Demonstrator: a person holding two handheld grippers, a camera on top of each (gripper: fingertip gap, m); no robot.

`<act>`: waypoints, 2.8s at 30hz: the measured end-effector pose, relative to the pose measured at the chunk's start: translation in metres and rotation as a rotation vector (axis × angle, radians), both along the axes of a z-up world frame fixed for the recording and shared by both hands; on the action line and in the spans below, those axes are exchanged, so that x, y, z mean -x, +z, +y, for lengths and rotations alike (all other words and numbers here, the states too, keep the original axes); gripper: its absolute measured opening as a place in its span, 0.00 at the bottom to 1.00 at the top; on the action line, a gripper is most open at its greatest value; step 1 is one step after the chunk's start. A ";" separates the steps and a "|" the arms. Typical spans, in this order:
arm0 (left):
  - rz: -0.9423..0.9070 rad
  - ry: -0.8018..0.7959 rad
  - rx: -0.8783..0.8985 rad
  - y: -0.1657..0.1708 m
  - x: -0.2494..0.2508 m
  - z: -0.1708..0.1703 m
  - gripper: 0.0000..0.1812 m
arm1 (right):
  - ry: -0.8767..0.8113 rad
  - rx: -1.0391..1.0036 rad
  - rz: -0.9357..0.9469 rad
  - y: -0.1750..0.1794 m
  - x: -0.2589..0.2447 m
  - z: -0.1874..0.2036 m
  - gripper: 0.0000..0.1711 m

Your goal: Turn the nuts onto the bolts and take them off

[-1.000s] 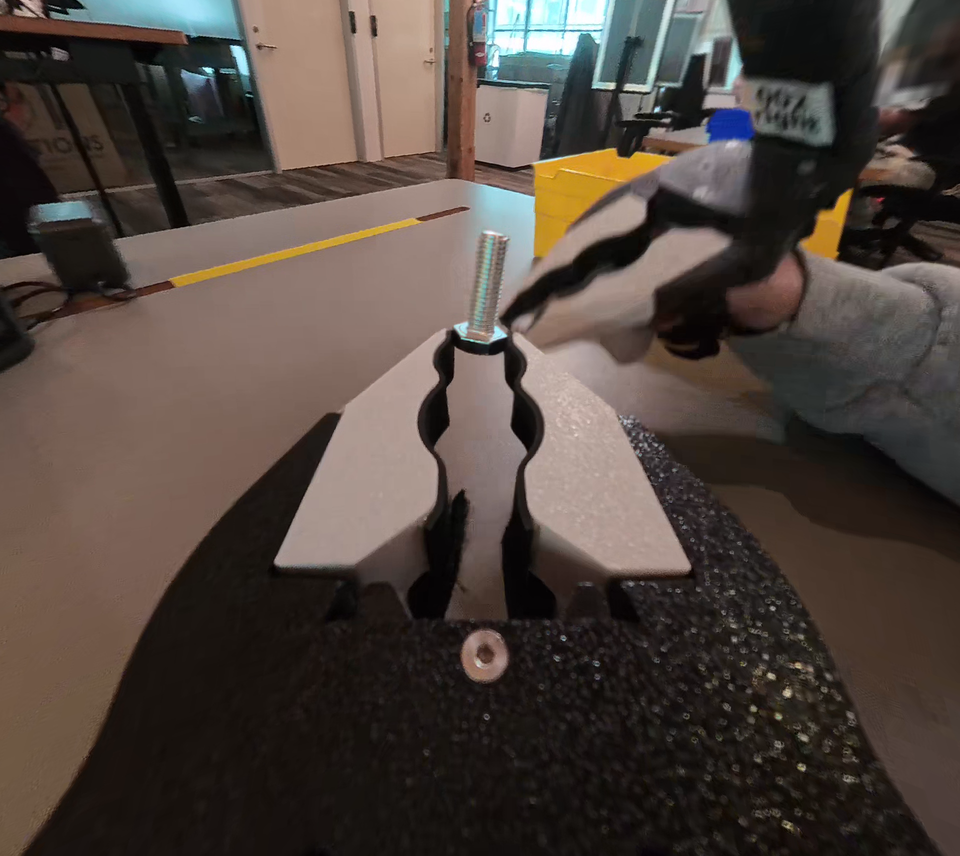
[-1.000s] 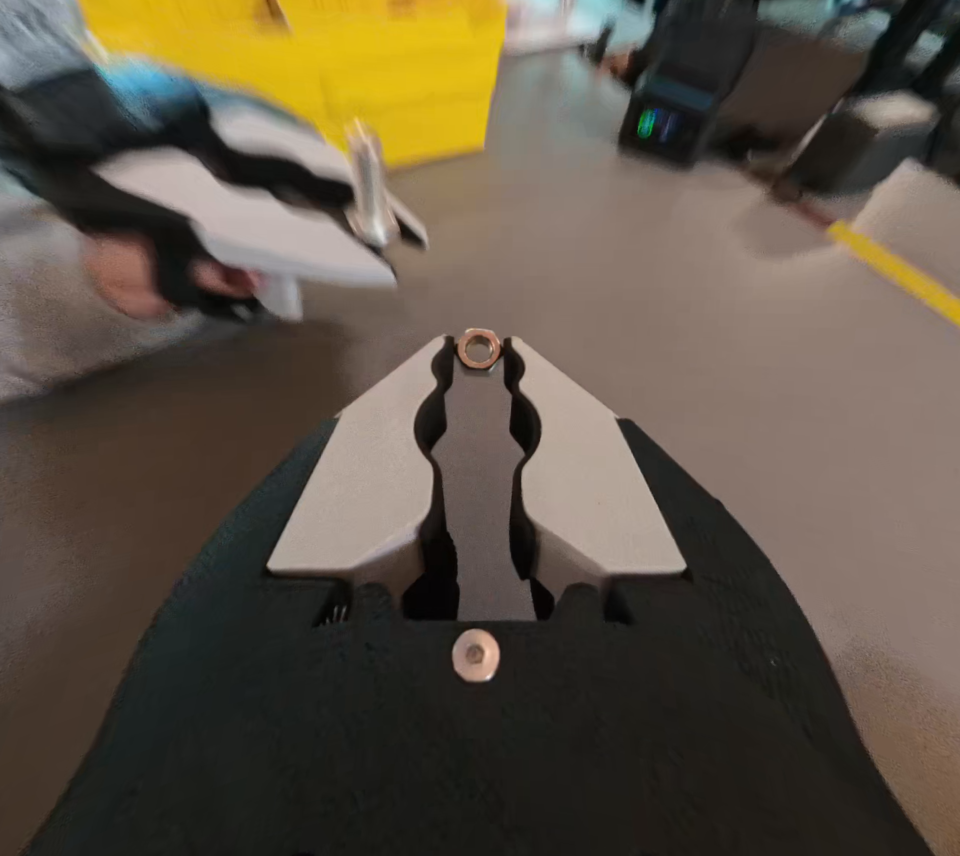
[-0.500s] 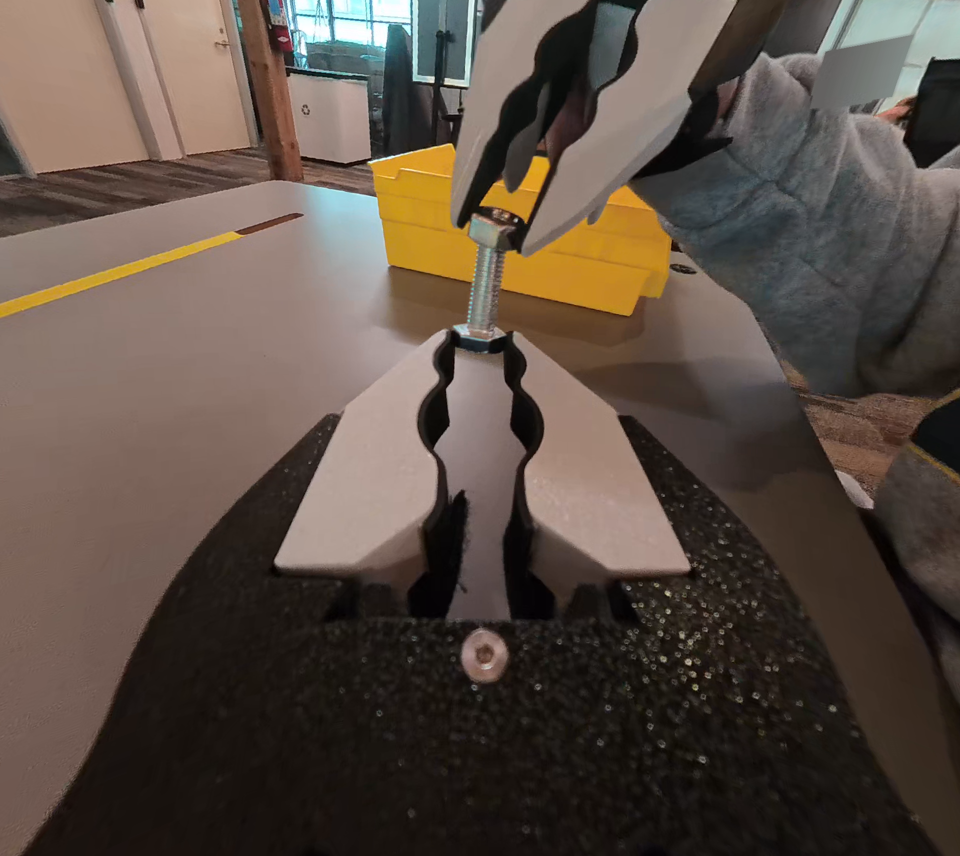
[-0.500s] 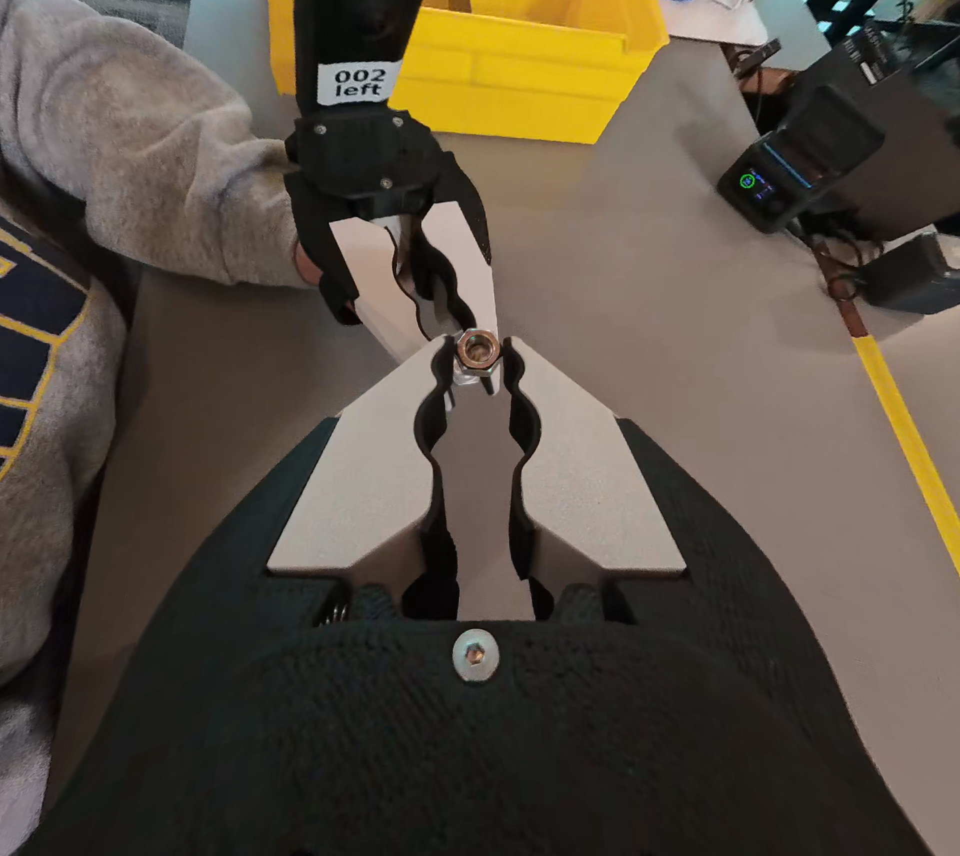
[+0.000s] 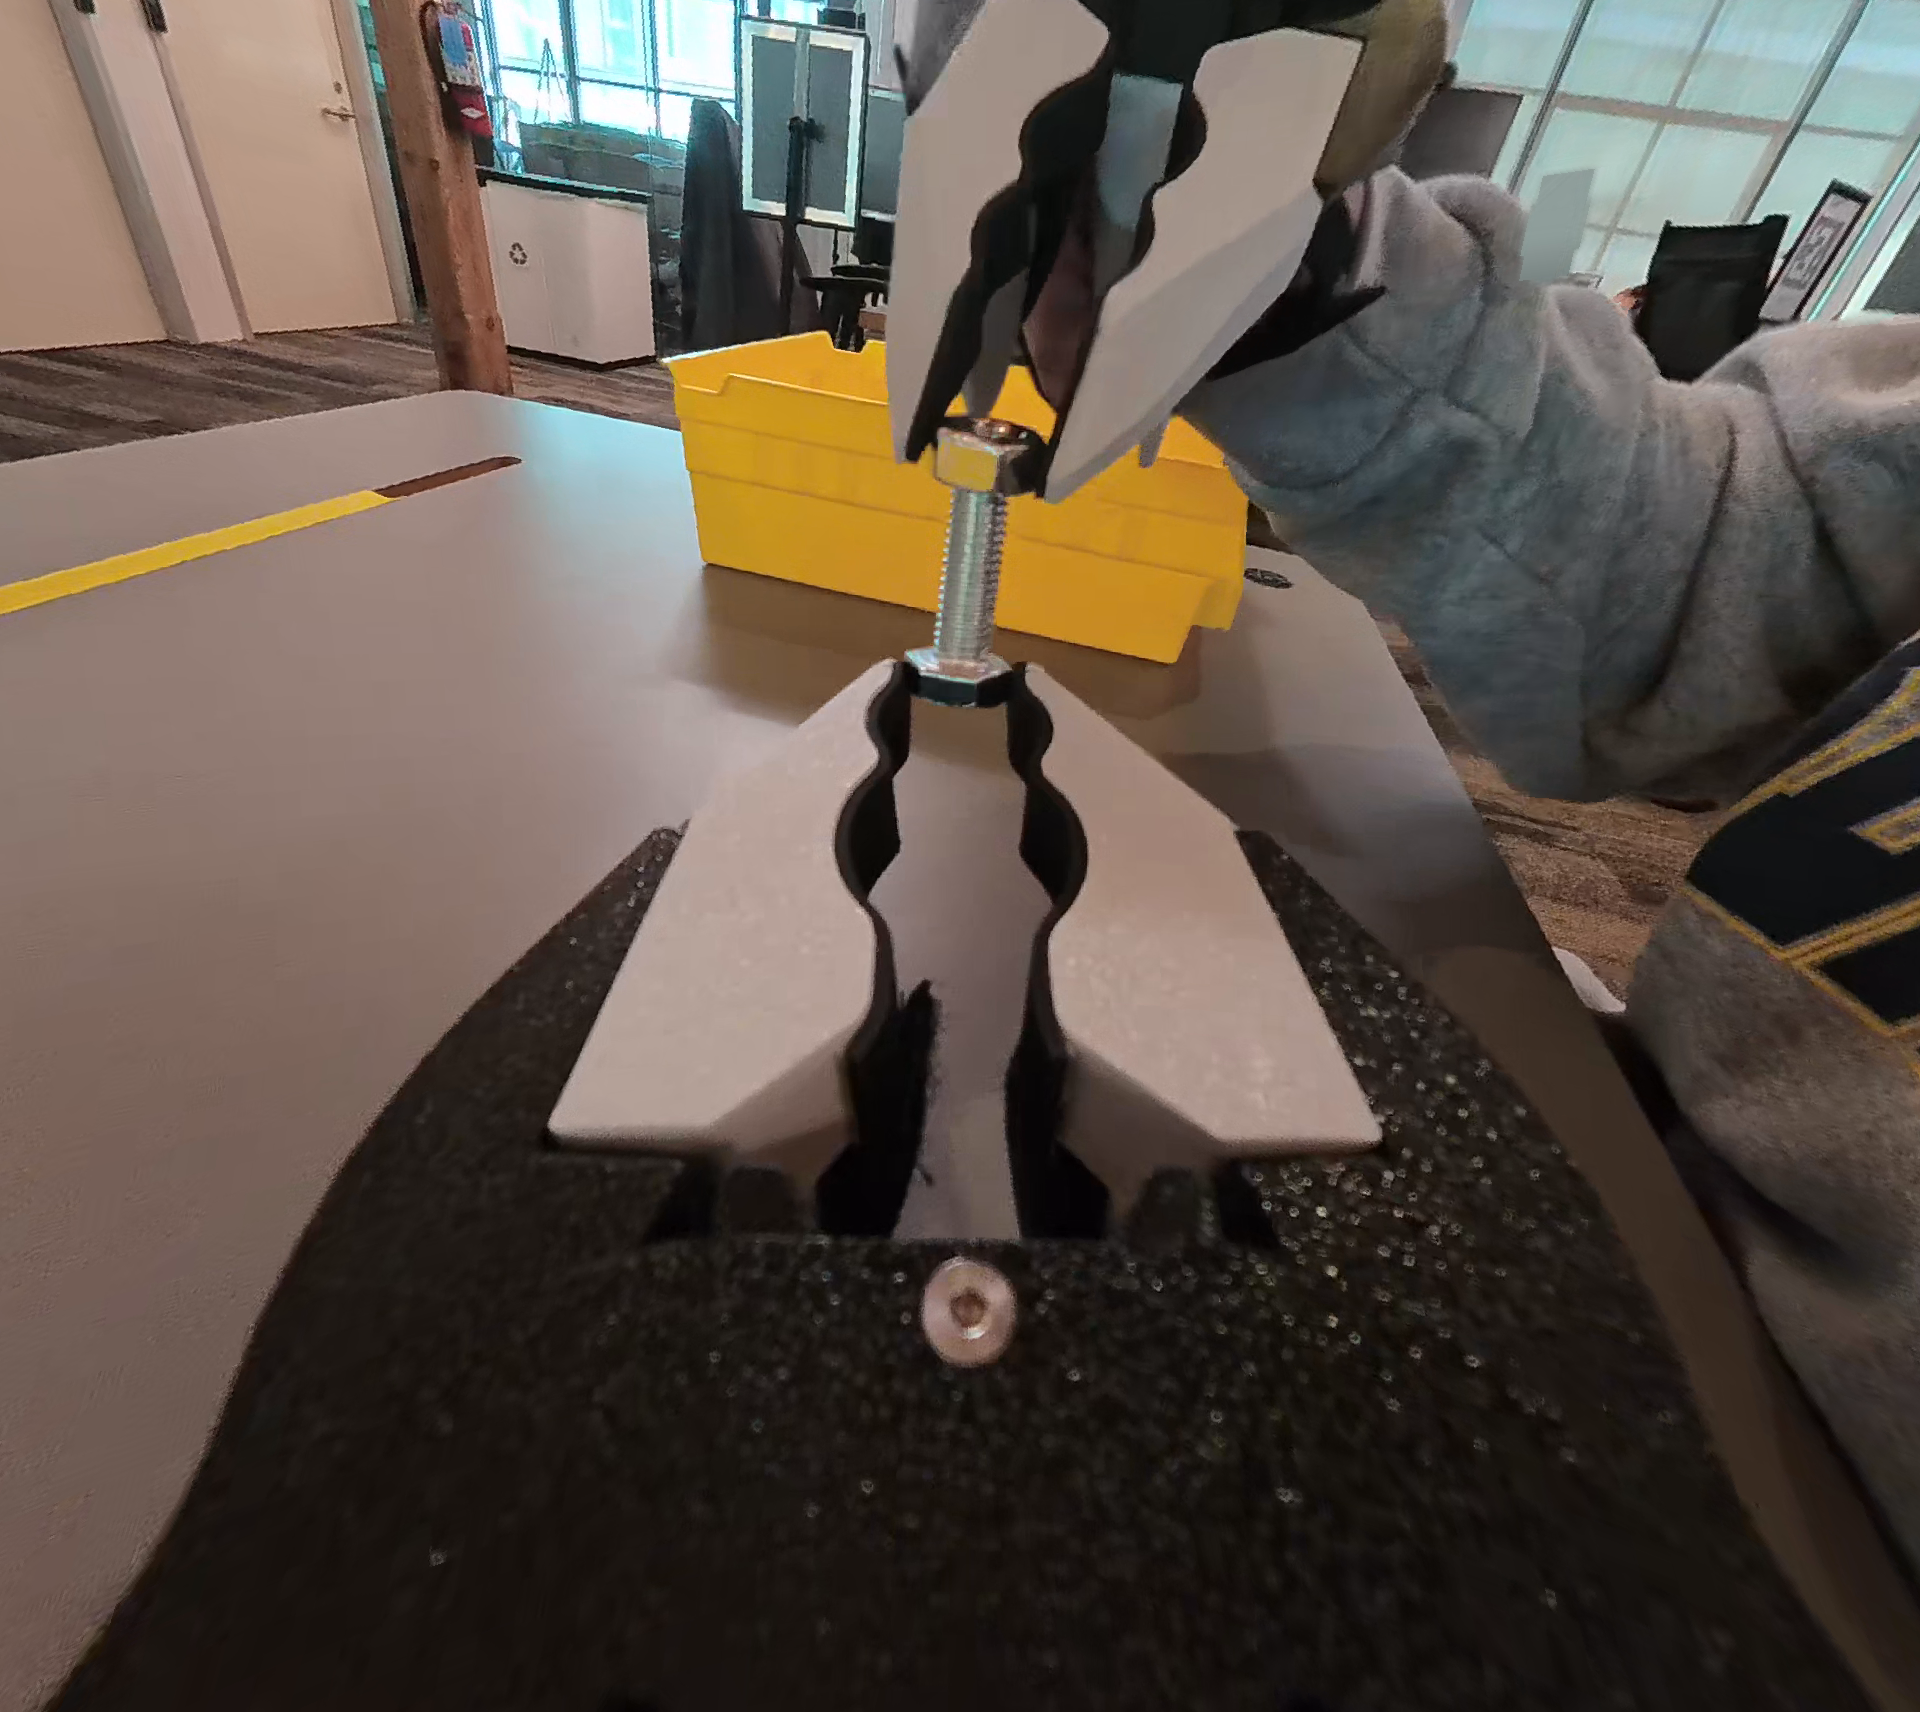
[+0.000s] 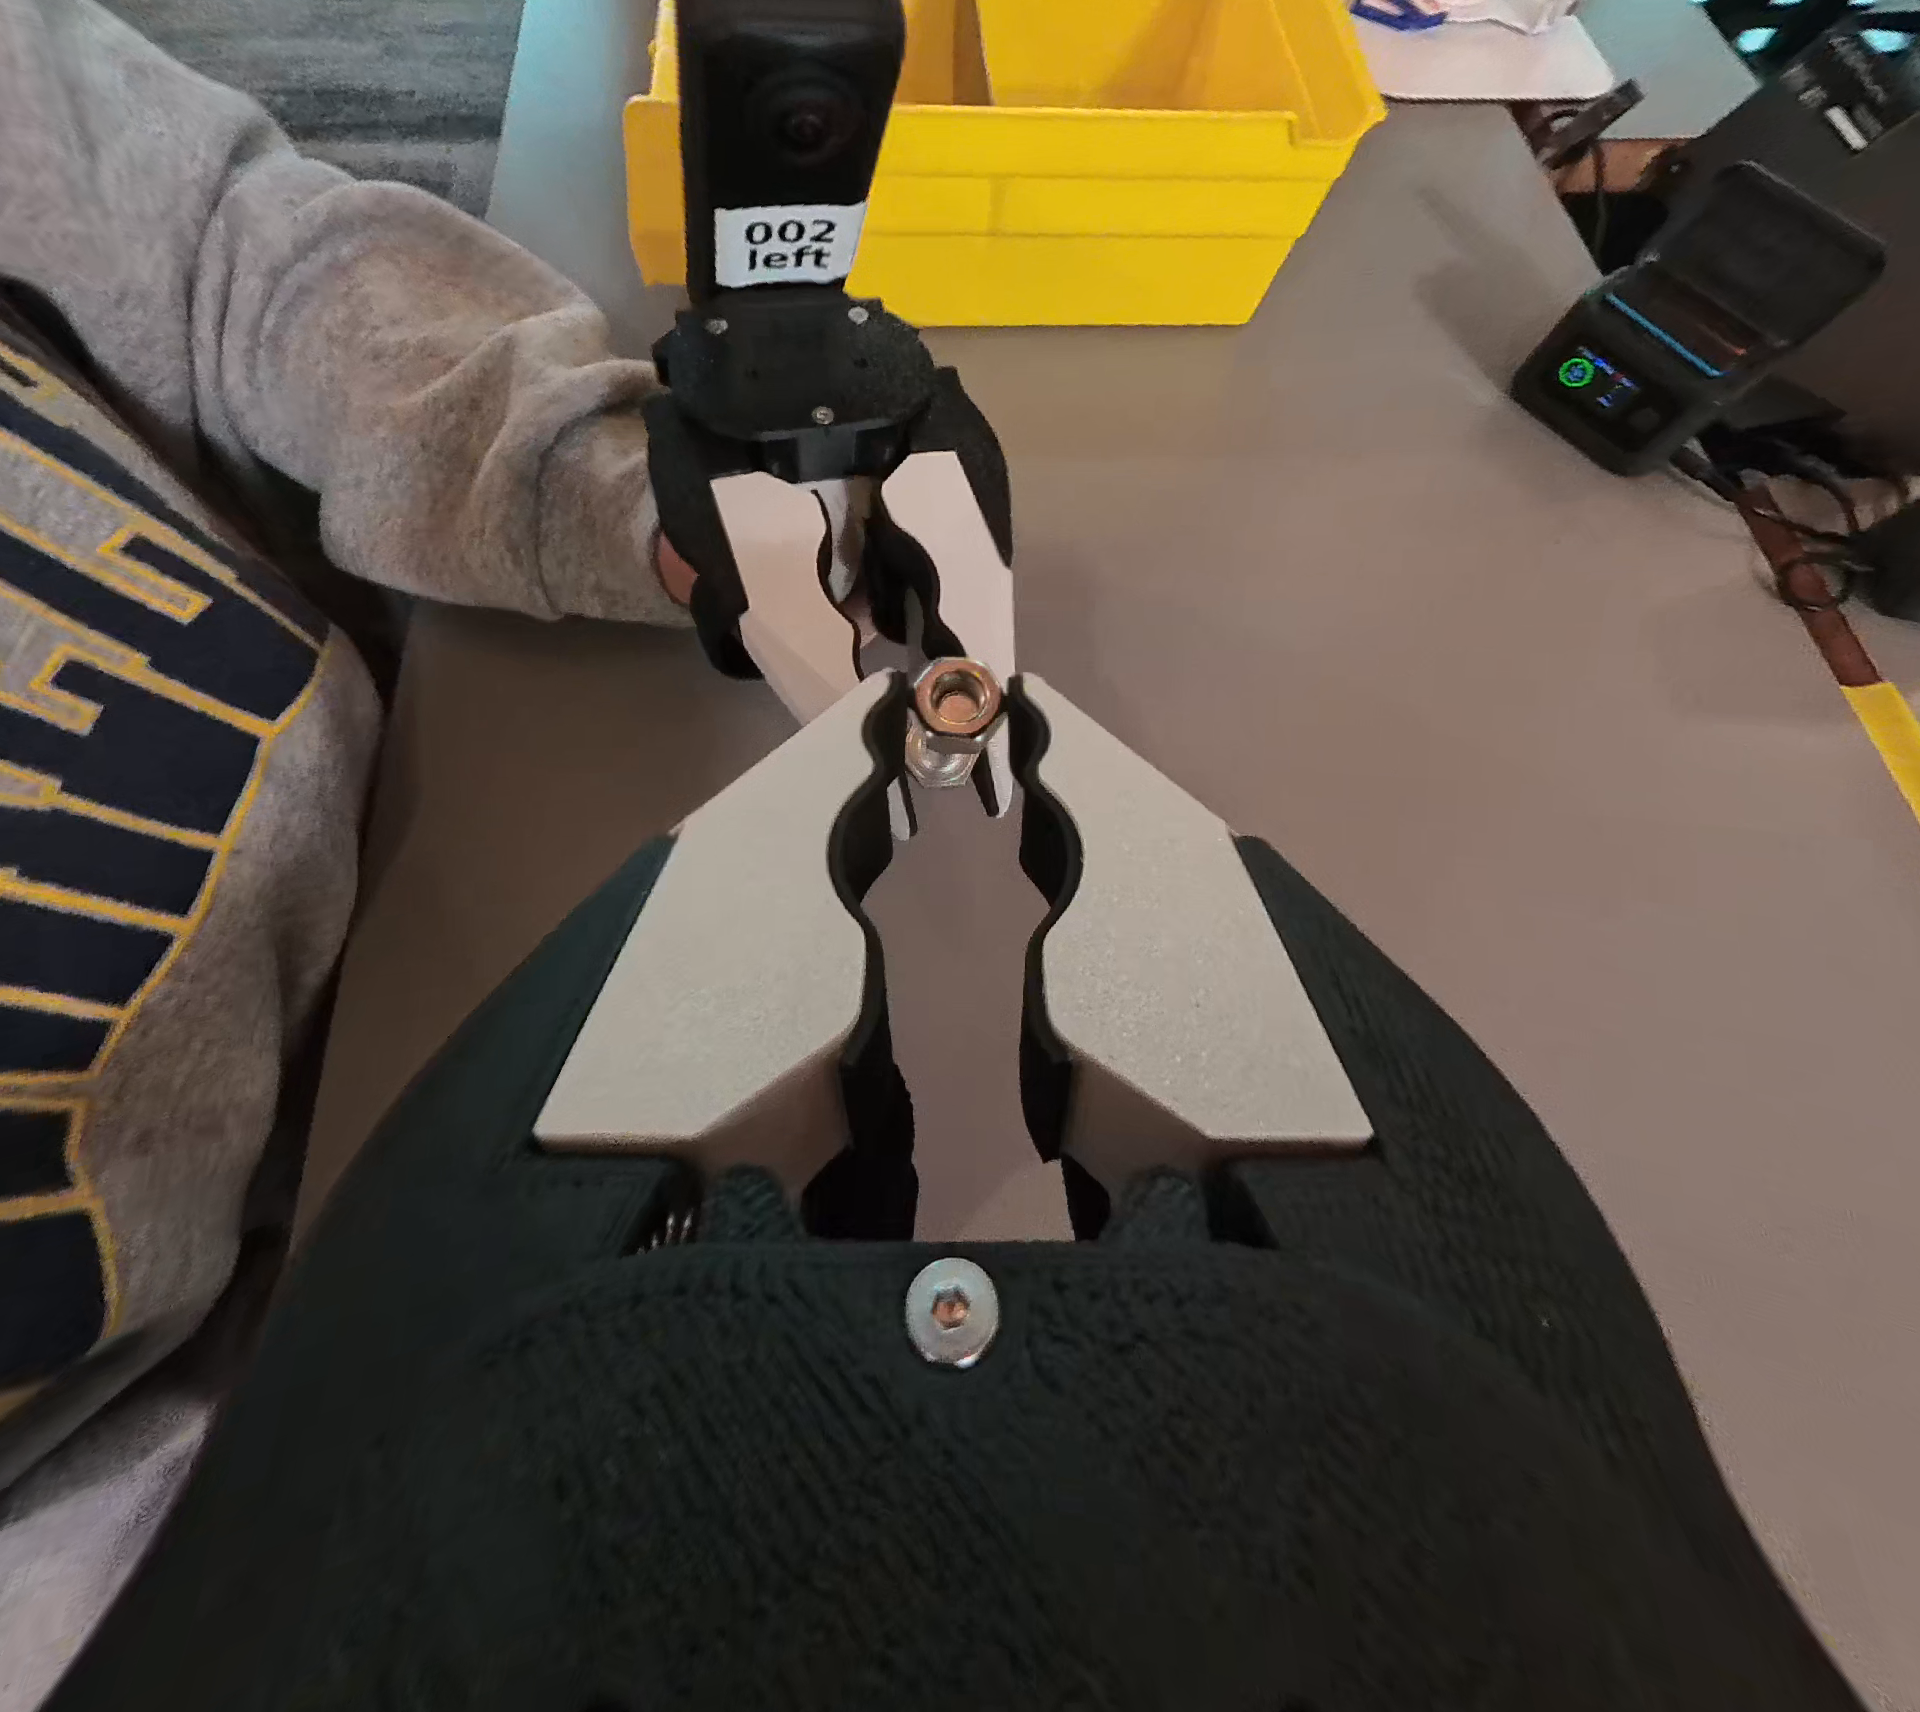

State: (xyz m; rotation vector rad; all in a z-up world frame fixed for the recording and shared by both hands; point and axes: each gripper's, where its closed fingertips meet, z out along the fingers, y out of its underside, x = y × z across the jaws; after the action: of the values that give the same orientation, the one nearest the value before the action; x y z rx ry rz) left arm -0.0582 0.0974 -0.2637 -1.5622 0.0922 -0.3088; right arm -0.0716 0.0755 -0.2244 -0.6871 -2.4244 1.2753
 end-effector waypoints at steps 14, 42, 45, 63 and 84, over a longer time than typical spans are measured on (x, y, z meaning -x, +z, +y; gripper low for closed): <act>-0.043 -0.016 -0.029 0.005 0.000 -0.002 0.09 | -0.133 0.129 0.110 0.000 0.005 -0.004 0.12; -0.064 -0.051 -0.106 0.015 -0.002 -0.008 0.09 | -0.107 0.557 -0.068 0.010 0.000 -0.009 0.10; -0.058 -0.051 -0.102 0.014 -0.003 -0.007 0.09 | -0.110 0.541 -0.038 0.009 0.000 -0.009 0.11; -0.089 -0.086 -0.128 0.019 -0.005 -0.010 0.09 | -0.086 0.607 0.083 0.019 -0.002 -0.009 0.10; -0.054 0.061 -0.102 0.015 0.010 -0.008 0.09 | -0.534 0.547 0.358 0.017 0.014 -0.005 0.09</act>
State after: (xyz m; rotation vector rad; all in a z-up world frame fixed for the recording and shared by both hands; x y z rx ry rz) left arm -0.0677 0.0899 -0.2482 -1.4513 0.0182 -0.2939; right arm -0.0852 0.0708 -0.2076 -1.0481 -1.4694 1.6439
